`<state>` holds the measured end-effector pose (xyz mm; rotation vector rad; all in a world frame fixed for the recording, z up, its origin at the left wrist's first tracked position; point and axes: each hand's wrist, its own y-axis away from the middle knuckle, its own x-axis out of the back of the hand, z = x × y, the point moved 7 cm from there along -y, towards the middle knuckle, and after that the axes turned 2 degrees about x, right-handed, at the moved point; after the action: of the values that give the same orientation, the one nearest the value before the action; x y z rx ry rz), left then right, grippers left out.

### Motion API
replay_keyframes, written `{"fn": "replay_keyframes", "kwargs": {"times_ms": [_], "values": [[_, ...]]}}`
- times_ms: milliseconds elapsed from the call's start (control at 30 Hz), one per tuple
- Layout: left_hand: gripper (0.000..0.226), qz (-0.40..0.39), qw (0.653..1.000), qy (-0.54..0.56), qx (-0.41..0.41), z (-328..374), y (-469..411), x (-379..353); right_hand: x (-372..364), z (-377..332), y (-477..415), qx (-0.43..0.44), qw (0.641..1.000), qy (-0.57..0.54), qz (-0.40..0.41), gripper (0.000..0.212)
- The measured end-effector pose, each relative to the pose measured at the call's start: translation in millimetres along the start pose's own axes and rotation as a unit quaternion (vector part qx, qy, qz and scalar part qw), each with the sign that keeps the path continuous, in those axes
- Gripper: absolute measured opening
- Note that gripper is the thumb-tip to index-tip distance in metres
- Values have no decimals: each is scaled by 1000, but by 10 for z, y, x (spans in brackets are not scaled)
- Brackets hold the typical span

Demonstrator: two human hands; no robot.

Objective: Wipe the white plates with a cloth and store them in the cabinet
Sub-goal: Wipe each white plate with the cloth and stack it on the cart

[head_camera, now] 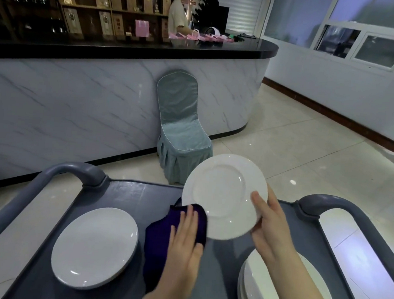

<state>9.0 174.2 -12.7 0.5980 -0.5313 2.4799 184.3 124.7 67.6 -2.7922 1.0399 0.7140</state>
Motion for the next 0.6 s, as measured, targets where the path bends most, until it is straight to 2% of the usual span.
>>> {"fn": "replay_keyframes", "kwargs": {"times_ms": [100,267,333,500,600], "values": [[55,-5,999,-27,-39,70,-64,-90,40,133,-35,-11,998,-23,52,37],[56,27,999,23,15,-173,-207,170,78,191,28,-27,998,-30,51,36],[58,34,999,10,5,-130,-160,175,61,178,16,-28,997,-42,55,35],[69,-24,981,-119,-152,355,83,-86,-60,249,56,-31,994,-62,86,34],[65,-51,968,-167,-180,549,-1,-138,-126,418,148,-65,992,-63,90,31]]}}
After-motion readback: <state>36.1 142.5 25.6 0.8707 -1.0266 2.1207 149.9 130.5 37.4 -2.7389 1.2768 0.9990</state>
